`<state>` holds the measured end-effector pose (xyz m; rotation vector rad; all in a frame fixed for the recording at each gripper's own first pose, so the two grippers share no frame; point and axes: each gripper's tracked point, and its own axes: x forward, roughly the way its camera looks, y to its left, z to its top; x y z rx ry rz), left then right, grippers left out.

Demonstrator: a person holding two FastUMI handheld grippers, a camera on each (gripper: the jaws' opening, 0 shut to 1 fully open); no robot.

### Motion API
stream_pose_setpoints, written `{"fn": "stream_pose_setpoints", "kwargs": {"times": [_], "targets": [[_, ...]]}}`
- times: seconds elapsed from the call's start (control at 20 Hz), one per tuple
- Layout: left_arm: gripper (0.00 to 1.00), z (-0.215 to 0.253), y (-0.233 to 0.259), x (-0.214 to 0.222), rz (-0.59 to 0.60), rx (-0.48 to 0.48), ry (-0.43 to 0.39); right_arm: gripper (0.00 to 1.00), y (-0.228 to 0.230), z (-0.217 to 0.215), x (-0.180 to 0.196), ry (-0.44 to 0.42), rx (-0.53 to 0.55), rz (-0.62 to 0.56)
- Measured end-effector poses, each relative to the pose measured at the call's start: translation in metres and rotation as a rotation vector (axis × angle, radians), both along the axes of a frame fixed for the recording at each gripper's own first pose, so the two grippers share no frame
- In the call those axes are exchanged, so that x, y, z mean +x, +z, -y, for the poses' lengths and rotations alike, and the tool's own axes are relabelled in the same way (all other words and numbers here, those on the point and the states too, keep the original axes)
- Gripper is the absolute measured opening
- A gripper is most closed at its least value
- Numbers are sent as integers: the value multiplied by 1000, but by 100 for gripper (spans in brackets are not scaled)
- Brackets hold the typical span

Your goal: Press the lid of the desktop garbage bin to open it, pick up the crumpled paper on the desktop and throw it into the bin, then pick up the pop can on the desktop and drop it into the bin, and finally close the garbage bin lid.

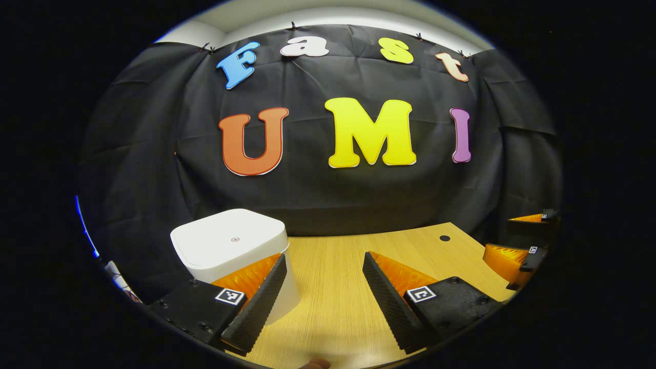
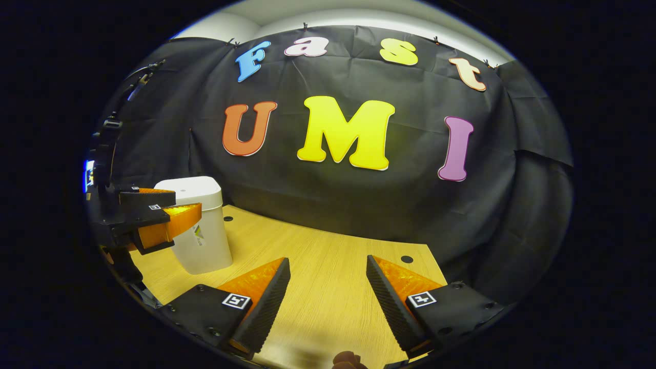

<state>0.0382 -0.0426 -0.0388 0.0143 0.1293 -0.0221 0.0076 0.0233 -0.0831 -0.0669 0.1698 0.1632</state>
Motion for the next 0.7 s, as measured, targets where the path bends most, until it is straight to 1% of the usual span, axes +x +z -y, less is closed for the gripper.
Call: {"fn": "stream_pose_setpoints", "kwargs": {"times": [0.05, 0.15, 0.55, 0.7], "targets": [[98, 0, 0, -1, 0, 2, -4, 94, 0, 0, 1, -3, 3, -1], [99, 0, -4, -1, -14, 4, -6, 95, -1, 2, 0, -13, 1, -7], [99, -2, -8, -4, -26, -5, -11, 95, -8, 2, -5, -22, 9, -30], [99, -4, -9, -4, -27, -6, -17, 94, -11, 0, -6, -27, 6, -37]]}}
